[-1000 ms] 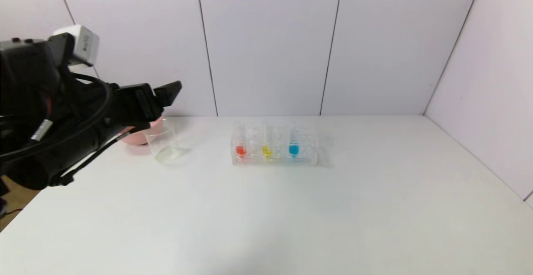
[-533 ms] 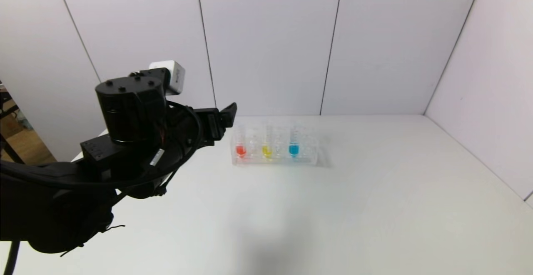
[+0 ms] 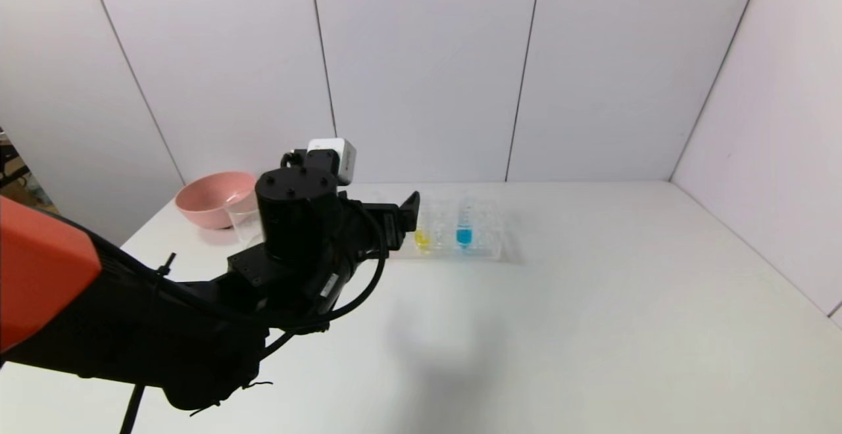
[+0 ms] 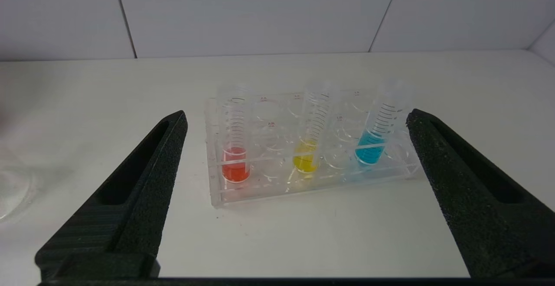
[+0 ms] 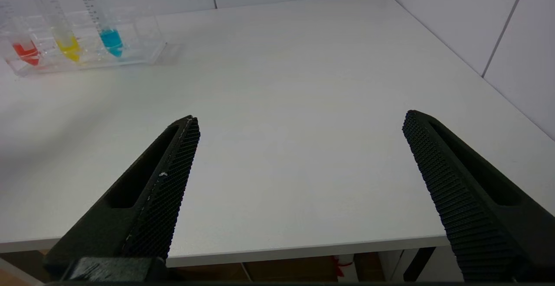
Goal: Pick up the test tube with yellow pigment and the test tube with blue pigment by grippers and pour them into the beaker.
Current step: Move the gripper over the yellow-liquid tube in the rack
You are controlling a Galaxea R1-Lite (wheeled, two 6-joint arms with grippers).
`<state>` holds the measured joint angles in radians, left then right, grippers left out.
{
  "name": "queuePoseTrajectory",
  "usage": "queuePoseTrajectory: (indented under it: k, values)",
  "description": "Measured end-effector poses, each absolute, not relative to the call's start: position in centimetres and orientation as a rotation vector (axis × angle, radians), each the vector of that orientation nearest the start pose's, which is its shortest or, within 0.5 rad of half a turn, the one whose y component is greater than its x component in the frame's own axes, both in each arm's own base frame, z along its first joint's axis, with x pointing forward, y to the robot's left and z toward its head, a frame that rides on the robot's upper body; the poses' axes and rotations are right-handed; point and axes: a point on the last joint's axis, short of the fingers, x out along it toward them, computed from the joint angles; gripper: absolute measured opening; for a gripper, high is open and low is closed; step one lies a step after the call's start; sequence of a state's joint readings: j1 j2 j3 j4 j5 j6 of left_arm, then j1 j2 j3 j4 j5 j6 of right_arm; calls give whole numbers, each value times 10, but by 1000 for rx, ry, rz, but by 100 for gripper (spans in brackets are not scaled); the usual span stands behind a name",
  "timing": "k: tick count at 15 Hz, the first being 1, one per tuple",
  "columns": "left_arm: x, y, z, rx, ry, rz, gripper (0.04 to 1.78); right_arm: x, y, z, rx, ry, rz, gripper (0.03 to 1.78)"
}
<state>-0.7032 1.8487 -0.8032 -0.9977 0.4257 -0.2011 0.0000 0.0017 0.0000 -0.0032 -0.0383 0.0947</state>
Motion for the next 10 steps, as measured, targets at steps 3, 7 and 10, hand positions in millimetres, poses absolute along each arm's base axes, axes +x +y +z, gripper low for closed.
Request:
queuePoseTrajectory:
  k: [3, 7, 10]
  values:
    - [275, -224, 150, -172, 74, -269, 176, -23, -1, 76, 95, -3, -38, 171]
    - [290, -241, 124, -172, 72, -272, 176, -23, -1, 76, 95, -3, -38, 171]
    - [301, -251, 110, -162, 85, -273, 176, -23, -1, 76, 95, -3, -38, 171]
